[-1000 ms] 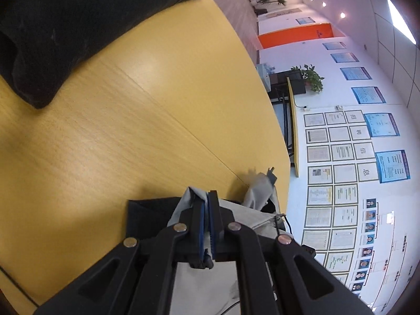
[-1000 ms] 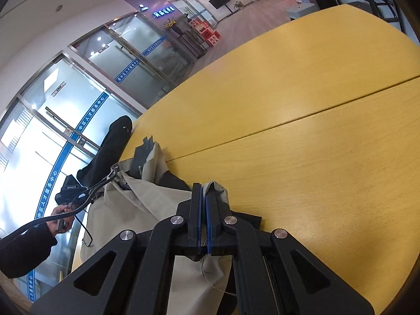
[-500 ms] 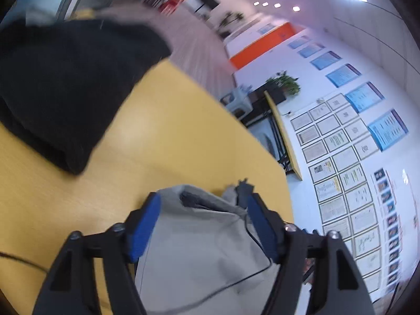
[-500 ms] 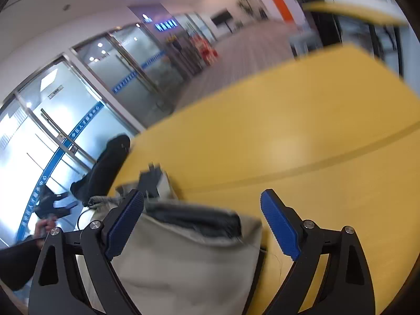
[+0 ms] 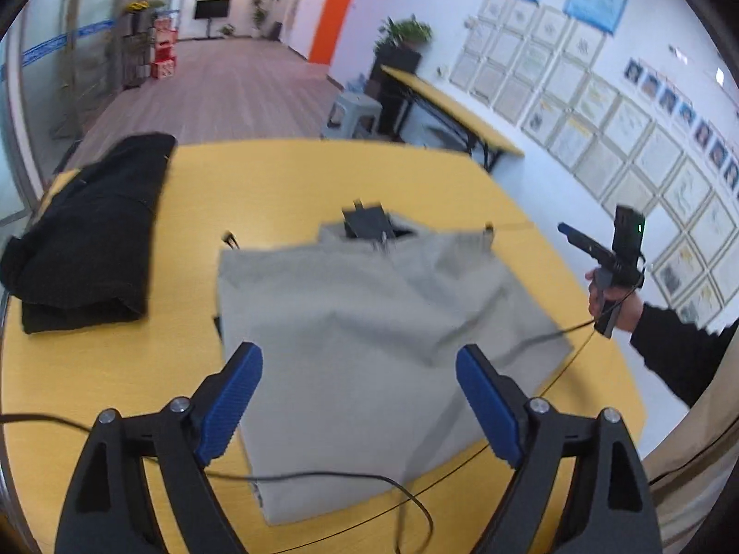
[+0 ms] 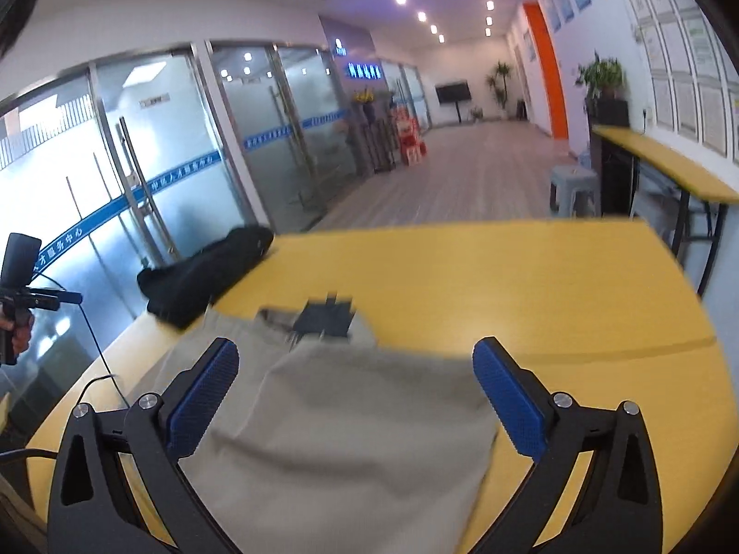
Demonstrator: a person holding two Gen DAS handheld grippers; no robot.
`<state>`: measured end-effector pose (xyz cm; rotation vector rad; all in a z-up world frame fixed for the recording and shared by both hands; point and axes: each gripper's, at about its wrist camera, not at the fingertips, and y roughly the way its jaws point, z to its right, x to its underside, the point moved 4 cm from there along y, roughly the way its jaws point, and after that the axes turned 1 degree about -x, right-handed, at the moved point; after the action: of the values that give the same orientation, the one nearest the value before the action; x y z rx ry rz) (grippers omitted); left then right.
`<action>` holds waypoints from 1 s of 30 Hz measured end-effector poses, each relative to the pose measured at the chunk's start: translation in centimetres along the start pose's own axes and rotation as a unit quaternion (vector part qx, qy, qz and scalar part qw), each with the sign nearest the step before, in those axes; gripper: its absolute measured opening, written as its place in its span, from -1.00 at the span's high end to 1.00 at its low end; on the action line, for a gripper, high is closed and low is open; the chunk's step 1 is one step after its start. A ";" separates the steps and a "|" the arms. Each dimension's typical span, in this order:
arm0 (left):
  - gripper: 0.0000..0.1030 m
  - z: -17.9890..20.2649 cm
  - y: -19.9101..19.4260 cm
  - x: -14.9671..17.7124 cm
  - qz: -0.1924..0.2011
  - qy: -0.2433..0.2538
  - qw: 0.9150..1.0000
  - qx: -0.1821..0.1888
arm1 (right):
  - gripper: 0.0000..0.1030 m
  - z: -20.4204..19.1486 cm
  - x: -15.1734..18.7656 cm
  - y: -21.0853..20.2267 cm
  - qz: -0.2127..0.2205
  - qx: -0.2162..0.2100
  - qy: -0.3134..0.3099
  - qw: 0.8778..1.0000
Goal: Fold clothes
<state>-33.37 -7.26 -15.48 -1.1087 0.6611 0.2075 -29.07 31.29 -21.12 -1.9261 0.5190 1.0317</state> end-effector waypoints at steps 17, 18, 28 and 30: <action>-0.71 -7.1 23.0 1.1 -0.110 0.032 0.993 -0.033 | -0.93 0.6 5.8 22.5 -0.176 0.026 -0.014 0.984; -0.71 -7.5 22.7 0.9 -0.107 0.024 0.993 -0.031 | -0.93 2.0 5.4 22.8 -0.170 0.050 -0.004 0.984; -0.71 -4.4 22.5 1.3 -0.130 0.121 0.984 0.027 | -0.99 6.9 4.6 14.9 -0.114 -0.036 0.082 0.989; -0.71 -4.7 22.8 1.3 -0.121 0.130 0.984 0.023 | -0.97 7.9 6.7 16.5 -0.166 -0.004 0.075 0.983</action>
<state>-44.95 -1.33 -34.89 -1.1708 0.7515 -0.1648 -40.13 29.36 -37.00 -2.0230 0.2617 0.6805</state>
